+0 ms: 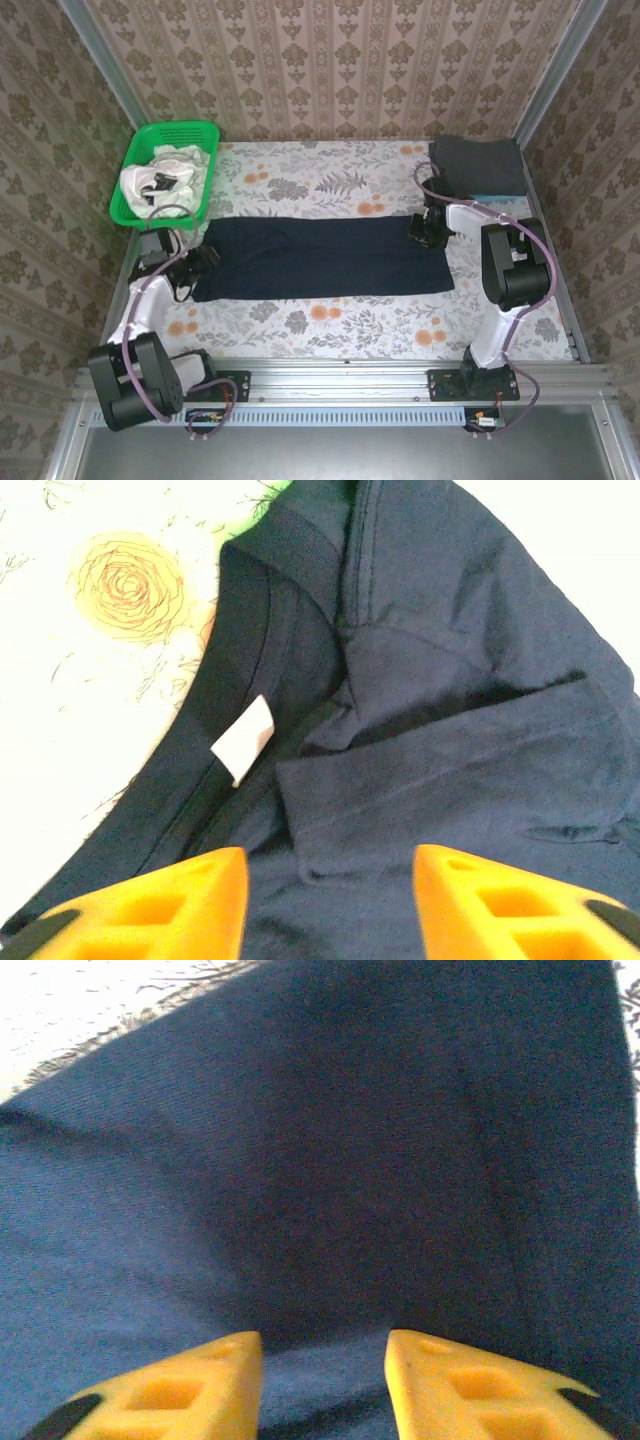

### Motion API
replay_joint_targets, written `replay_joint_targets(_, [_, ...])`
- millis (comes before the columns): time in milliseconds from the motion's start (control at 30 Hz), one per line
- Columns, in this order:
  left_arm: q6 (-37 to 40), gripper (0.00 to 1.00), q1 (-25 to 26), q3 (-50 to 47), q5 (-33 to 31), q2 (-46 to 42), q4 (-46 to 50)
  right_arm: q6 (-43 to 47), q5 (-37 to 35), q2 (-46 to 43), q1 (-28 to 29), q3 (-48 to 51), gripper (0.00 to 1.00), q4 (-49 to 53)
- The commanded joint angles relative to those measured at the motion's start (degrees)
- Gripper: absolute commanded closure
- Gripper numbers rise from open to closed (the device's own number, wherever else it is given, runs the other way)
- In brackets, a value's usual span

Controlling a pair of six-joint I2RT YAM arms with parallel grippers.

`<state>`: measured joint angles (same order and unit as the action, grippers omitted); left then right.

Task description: Fold and stack the t-shirts

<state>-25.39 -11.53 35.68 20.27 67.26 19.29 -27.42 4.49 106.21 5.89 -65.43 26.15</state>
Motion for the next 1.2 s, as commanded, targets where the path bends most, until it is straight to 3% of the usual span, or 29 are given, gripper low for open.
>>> replay_joint_targets(0, [3.3, 0.48, 2.5, 6.3, 0.1, 6.6, 0.4, 0.4, -2.8, 1.5, -0.6, 0.1, 0.53, 1.9])
replay_joint_targets(133, [5.3, 0.46, 3.9, 10.4, -0.2, 13.1, 0.6, 0.8, -2.1, -0.8, -0.6, 2.1, 0.44, 0.1])
replay_joint_targets(267, [6.9, 0.43, 5.3, 16.8, -4.8, 15.0, 3.1, 1.4, -2.1, -1.4, -0.7, 2.3, 0.42, 0.1])
replay_joint_targets(467, [12.7, 0.42, 16.5, 27.3, -8.4, 24.0, 9.1, 1.4, -3.1, -1.2, -1.1, 3.0, 0.35, -0.3])
replay_joint_targets(633, [17.0, 0.42, 24.3, 27.6, -7.0, 28.3, 8.5, 0.7, -1.5, -0.9, -3.4, 2.5, 0.36, 0.3])
replay_joint_targets(700, [18.5, 0.48, 27.0, 25.9, -6.7, 28.7, 8.8, 0.2, 0.1, -2.2, -4.1, 3.3, 0.35, -0.6])
replay_joint_targets(967, [17.4, 0.53, 33.6, 15.8, -6.0, 20.9, 6.7, 0.4, 0.5, -2.2, -4.8, 3.3, 0.33, -0.6])
replay_joint_targets(1167, [16.5, 0.57, 34.0, 16.4, -1.5, 21.5, 7.9, 0.3, 1.5, -2.5, -5.0, 3.8, 0.32, -0.9])
